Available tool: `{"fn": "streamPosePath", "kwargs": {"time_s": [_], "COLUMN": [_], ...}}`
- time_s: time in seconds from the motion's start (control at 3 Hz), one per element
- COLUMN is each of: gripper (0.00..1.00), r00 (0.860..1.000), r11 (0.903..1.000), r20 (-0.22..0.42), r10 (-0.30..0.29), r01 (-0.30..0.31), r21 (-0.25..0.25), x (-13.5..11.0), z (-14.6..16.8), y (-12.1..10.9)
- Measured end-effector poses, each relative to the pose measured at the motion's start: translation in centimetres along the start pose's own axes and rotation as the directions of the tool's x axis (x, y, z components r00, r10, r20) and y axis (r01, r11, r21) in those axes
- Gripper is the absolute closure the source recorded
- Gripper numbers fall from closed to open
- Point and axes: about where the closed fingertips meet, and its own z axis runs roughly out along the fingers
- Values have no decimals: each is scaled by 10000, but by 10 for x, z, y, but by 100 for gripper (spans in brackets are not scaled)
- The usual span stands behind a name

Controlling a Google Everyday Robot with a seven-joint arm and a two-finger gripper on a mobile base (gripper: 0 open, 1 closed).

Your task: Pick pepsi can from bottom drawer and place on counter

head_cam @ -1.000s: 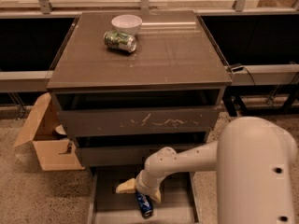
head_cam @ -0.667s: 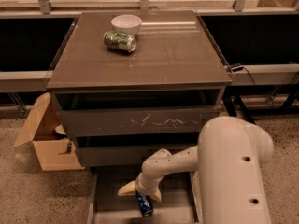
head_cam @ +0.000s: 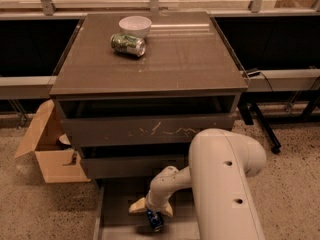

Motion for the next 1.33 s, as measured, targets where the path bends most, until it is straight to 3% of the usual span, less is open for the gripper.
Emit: {"fn": "streamPosePath", "kwargs": {"time_s": [0.33,1.33], "gripper": [0,0], "r00": [10000,9986], "r11": [9999,9995], "r20": [60,531], "r10": [16,-38], "r01": [-15,55], "r21": [-145,-323], "x": [16,36], "z": [31,65], "y": [15,32]}}
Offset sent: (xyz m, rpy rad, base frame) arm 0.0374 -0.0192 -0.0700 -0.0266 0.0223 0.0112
